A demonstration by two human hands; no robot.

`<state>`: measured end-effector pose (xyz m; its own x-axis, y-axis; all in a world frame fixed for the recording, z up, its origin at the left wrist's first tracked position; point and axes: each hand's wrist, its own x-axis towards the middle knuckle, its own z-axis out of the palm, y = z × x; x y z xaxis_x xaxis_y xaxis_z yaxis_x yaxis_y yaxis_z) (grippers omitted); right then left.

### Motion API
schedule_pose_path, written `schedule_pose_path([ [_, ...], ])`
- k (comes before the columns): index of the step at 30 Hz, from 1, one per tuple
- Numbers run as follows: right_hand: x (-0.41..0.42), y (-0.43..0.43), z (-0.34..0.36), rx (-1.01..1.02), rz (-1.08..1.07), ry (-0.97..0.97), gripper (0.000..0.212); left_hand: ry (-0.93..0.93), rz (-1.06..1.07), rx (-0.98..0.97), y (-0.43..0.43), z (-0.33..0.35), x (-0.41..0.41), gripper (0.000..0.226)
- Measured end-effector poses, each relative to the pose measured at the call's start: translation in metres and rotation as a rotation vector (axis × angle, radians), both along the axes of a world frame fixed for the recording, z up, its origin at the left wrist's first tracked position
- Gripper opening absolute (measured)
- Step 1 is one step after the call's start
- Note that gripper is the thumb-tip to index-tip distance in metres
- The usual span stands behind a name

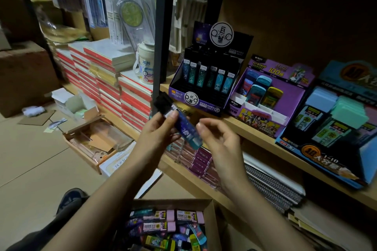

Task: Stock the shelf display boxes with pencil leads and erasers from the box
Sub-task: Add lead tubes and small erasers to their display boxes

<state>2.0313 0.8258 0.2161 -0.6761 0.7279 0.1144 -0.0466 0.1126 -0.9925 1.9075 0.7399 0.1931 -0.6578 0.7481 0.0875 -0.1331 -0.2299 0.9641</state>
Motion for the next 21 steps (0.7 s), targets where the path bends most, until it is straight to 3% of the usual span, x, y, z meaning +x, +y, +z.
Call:
schedule_pose_path([
  [3,0.001,0.013,0.013,0.198,-0.015,-0.005,0.013,0.205,-0.096,-0.110,-0.003,0.001,-0.004,0.035],
  [6,0.001,0.018,0.014,0.219,0.016,-0.015,0.013,0.288,-0.236,-0.154,-0.004,0.003,0.003,0.033],
  [11,-0.003,0.020,0.012,0.184,0.055,-0.010,0.013,0.306,-0.292,-0.131,-0.001,0.003,0.004,0.035],
  [15,-0.003,0.032,0.020,0.238,-0.009,0.002,0.016,0.246,-0.200,-0.068,0.005,0.003,-0.006,0.029],
  [21,-0.003,0.090,0.057,0.289,-0.207,0.080,0.010,0.359,-0.033,-0.045,0.023,0.030,-0.047,0.033],
])
